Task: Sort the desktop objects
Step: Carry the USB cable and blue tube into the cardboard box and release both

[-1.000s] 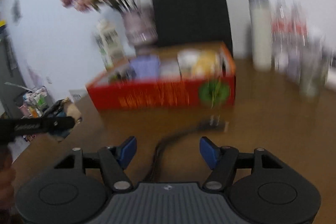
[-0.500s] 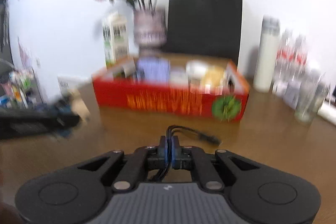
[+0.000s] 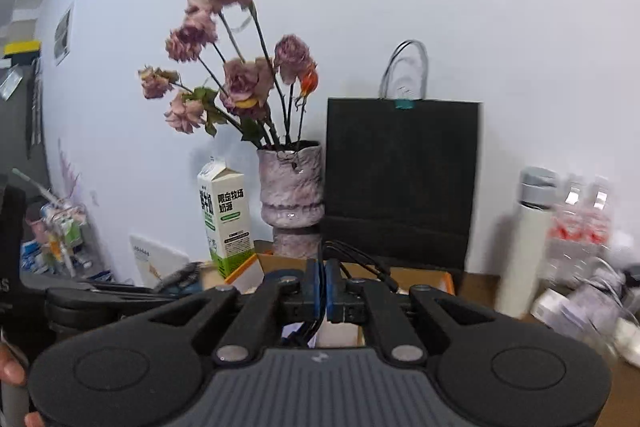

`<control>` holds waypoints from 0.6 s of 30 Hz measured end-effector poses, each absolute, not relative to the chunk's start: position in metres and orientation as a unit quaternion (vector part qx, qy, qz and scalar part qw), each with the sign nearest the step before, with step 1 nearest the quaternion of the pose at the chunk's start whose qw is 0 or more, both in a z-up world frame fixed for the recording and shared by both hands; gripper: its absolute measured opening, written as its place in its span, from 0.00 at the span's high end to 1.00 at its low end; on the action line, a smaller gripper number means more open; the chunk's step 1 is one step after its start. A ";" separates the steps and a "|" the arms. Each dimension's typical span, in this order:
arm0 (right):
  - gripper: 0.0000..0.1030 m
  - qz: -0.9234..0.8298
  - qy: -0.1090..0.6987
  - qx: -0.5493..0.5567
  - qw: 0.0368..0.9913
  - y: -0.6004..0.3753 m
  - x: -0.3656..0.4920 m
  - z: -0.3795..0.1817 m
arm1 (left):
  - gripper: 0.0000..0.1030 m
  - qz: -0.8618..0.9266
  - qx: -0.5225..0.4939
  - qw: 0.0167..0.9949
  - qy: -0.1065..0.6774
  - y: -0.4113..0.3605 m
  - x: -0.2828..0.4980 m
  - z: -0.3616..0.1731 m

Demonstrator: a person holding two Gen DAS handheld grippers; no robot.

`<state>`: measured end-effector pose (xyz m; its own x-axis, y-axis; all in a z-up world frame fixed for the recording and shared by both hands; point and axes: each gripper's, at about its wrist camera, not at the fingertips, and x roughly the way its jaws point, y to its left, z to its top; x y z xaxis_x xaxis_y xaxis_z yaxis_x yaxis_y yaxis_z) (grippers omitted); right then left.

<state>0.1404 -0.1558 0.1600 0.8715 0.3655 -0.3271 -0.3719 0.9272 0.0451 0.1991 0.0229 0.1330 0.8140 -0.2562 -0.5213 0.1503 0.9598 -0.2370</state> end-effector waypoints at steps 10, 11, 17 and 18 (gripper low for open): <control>0.96 0.174 0.275 -0.040 0.945 -0.126 0.281 0.080 | 0.80 -0.099 -0.024 0.925 0.366 -0.013 0.295 0.069; 0.96 0.181 0.290 -0.042 0.939 -0.124 0.285 0.069 | 0.66 -0.097 -0.001 0.927 0.362 -0.017 0.294 0.064; 0.77 0.170 0.320 -0.059 0.930 -0.123 0.282 0.042 | 0.25 -0.089 0.041 0.941 0.324 -0.012 0.280 0.081; 0.76 0.170 0.320 -0.052 0.931 -0.127 0.280 0.044 | 0.22 -0.088 0.033 0.943 0.318 -0.008 0.277 0.089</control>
<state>0.2797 -0.1267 0.0444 0.7370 0.2838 -0.6134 -0.3499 0.9367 0.0129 0.2770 -0.0083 0.0885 0.7821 -0.1448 -0.6061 0.1863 0.9825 0.0057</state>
